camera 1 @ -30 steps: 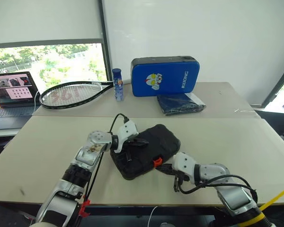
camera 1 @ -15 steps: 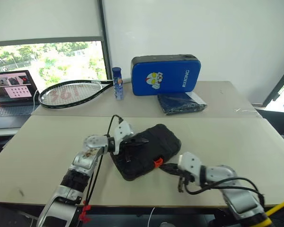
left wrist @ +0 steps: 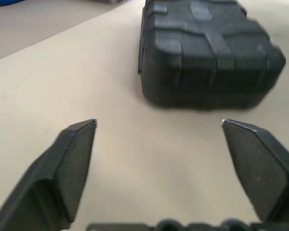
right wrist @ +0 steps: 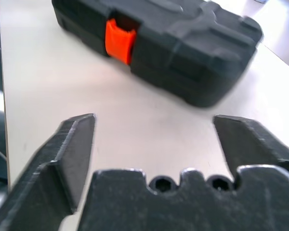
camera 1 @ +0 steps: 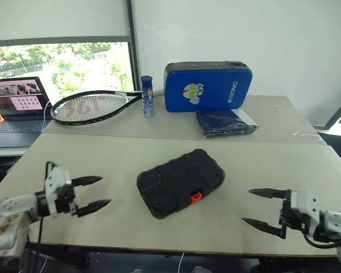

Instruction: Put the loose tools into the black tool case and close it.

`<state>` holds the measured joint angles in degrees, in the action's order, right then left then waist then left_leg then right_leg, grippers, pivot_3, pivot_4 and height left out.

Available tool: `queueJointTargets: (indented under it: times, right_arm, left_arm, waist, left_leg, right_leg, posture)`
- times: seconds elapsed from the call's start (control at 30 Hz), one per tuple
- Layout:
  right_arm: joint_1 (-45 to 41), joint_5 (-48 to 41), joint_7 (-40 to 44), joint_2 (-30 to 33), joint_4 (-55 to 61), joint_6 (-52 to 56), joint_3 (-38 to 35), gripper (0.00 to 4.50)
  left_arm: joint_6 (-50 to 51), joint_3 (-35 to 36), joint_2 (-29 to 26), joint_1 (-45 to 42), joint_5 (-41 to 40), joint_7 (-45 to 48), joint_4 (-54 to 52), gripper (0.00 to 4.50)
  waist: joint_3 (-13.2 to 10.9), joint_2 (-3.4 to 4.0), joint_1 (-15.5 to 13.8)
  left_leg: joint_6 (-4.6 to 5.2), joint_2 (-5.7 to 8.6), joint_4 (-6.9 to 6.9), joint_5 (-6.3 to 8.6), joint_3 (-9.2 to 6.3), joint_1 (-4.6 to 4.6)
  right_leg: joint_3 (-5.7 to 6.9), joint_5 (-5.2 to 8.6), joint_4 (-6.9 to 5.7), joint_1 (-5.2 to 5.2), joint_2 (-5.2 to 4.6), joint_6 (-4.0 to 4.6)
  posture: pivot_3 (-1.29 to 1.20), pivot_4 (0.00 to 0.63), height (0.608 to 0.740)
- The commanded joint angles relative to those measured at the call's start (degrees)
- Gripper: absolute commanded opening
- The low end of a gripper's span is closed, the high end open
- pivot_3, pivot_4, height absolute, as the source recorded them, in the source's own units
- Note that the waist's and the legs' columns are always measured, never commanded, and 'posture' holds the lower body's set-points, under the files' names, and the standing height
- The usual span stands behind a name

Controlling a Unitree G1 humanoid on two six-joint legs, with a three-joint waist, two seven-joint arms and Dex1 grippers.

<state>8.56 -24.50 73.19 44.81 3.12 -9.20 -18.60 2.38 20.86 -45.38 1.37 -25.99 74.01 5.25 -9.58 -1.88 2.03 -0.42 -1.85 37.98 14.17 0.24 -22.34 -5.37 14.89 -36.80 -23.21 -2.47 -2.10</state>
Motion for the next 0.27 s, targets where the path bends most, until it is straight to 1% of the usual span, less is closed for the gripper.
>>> queueJointTargets:
  times: [0.03,0.1,0.27]
  right_arm:
    - [2.3,-2.6,2.0,1.3,0.1,-1.6,-3.4,4.44]
    - [2.7,-3.6,1.8,1.3,0.0,-0.2,-3.7,4.44]
    - [1.0,-2.5,1.6,0.2,-0.7,-3.4,-2.6,4.44]
  left_arm:
    - [-5.7,3.4,-1.2,3.6,2.3,-1.3,0.7,4.48]
    - [-7.4,3.3,-1.2,4.0,4.5,-4.2,1.3,4.48]
    - [-8.6,2.5,-0.5,3.7,4.6,-6.5,0.0,4.48]
  waist:
    - [0.0,0.00,0.0]
    - [0.0,0.00,-0.1]
    - [0.0,-0.01,-0.1]
  left_leg:
    - [0.00,0.00,-0.02,0.00,0.00,0.01]
    - [0.00,-0.01,-0.02,0.00,0.00,0.03]
    - [-0.04,-0.02,-0.02,-0.06,0.07,0.13]
  right_leg:
    - [-0.01,0.01,-0.01,0.00,0.00,0.01]
    - [0.00,0.01,-0.02,0.02,0.02,0.02]
    - [-0.04,0.14,-0.03,0.08,0.01,-0.22]
  posture:
    - [0.00,0.150,0.740]
    - [0.00,0.150,0.740]
    - [0.00,0.150,0.740]
